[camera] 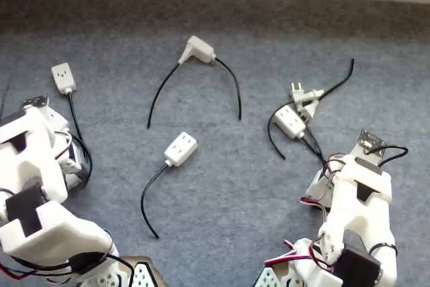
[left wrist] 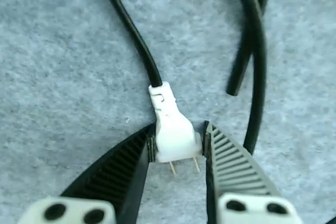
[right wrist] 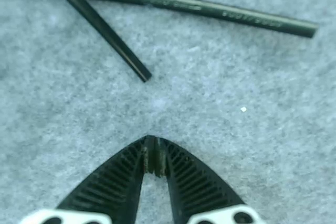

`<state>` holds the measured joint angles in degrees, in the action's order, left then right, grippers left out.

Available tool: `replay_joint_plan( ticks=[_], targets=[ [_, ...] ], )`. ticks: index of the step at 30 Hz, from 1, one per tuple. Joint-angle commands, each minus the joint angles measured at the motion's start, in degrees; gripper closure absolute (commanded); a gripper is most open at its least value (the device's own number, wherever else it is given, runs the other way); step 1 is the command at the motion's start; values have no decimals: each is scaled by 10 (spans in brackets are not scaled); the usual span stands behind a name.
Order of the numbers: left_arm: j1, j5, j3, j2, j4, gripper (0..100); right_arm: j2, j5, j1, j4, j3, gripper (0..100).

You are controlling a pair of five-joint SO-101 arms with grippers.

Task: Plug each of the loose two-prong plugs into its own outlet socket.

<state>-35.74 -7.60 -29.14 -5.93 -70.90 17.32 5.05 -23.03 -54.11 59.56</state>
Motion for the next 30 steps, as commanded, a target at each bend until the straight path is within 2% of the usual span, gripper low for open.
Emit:
replay_joint_plan(
  ticks=[1, 6, 10, 13, 16, 30],
  targets=[
    [37, 15, 1, 39, 4, 832, -4, -6, 6, 19, 2, 989],
    [36, 12, 1, 54, 3, 832, -4, -6, 6, 19, 2, 989],
    [5, 4, 3, 54, 7, 830, -4, -6, 6, 19, 2, 989],
    [4, -10, 15, 51, 3, 783, -4, -6, 6, 19, 2, 989],
    [10, -9, 17, 55, 2, 736, -4, -6, 6, 19, 2, 989],
    [58, 27, 12, 49, 6, 734, -4, -6, 6, 19, 2, 989]
  ],
)
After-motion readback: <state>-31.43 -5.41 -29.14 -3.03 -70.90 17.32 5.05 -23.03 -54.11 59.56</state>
